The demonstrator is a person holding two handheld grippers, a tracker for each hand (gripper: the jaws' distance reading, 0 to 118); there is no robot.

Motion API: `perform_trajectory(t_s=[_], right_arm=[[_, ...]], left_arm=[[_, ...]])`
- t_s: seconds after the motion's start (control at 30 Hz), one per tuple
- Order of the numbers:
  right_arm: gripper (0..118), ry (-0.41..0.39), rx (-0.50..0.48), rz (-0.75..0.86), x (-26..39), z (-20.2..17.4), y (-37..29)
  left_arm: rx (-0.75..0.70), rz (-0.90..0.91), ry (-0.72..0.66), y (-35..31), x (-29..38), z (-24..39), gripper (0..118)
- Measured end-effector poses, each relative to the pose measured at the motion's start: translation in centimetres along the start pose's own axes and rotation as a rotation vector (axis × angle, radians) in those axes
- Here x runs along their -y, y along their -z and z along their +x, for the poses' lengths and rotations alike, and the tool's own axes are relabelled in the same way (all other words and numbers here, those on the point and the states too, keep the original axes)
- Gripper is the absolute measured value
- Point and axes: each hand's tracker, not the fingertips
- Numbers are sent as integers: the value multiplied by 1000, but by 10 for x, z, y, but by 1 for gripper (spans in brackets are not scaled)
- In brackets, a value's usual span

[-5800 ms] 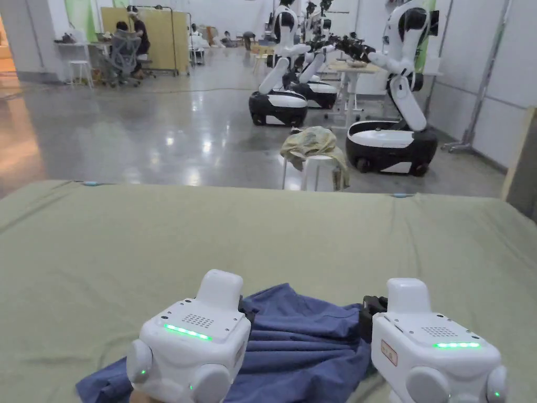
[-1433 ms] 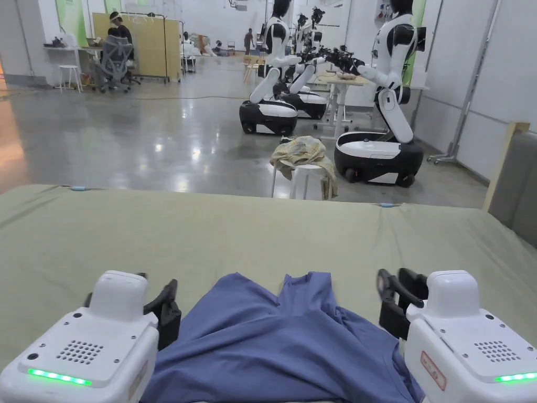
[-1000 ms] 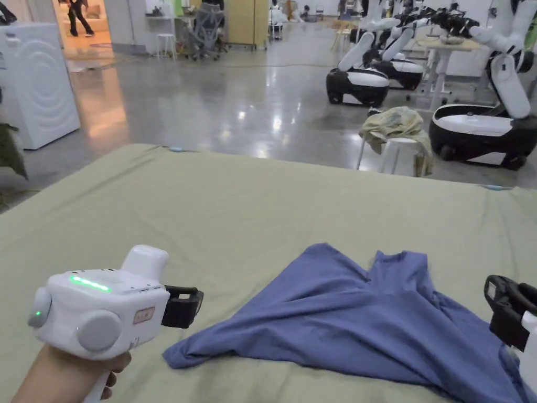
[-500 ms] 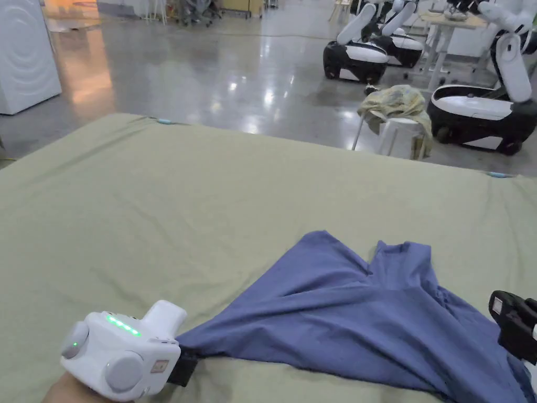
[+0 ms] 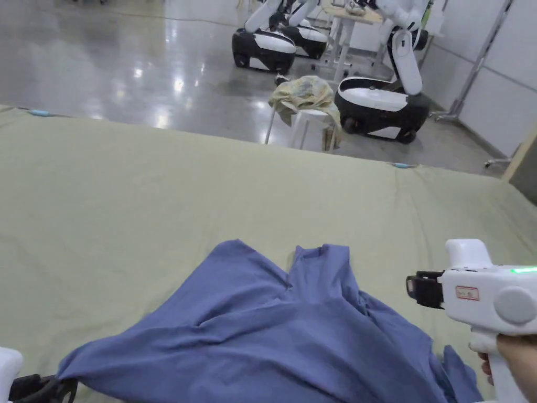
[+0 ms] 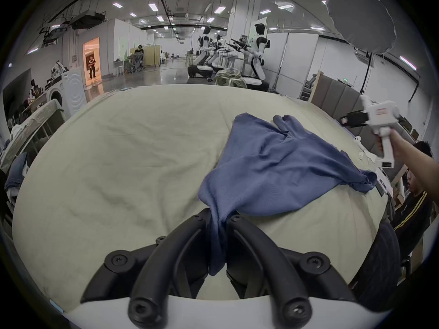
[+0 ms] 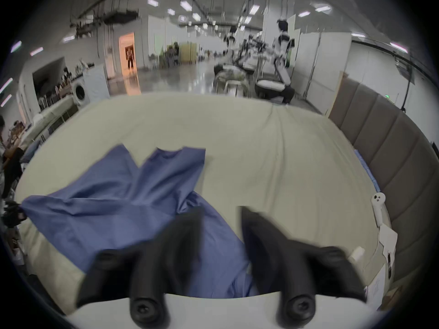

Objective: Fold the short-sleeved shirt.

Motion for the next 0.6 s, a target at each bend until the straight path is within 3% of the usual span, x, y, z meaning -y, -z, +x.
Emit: perform_trajectory(t_s=[0.03,0.07,0.1,0.2,0.33,0.37,0.4,0.47,0.5,0.53,0.6], right_arm=[[83,-3,-7,-33,-4,-2,23],[105,-2,-10,-67,-8,-5,45],[113,-4,-21,-76,-9,-9,62],[111,3,-43,-104,-15,-24,110],[111,-61,-53,-121,-20,-46,144],[108,-60,-70,-137,-22,-49,151],[86,-48,-95,-175,-21,-50,153],[20,-50,-83,-151,-23,-52,148],[3,-54,-79,-102,-25,-54,141],[3,-63,-57,-84,-26,-54,133],[3,10,-116,-67,-30,-48,115]], left_arm=[[2,1,-5,3,1,-3,10],[3,3,-11,6,2,-6,10],[9,-4,-16,8,2,-9,10],[1,-20,-33,15,1,-11,10],[-4,-41,-46,20,0,-15,10],[16,-44,-65,22,0,-15,10],[18,-47,-67,23,0,-16,10],[3,-49,-54,27,-1,-13,10],[2,-51,-53,28,-2,-13,10],[-1,-53,-52,28,-2,-12,10],[6,-57,-56,30,-3,-12,10]])
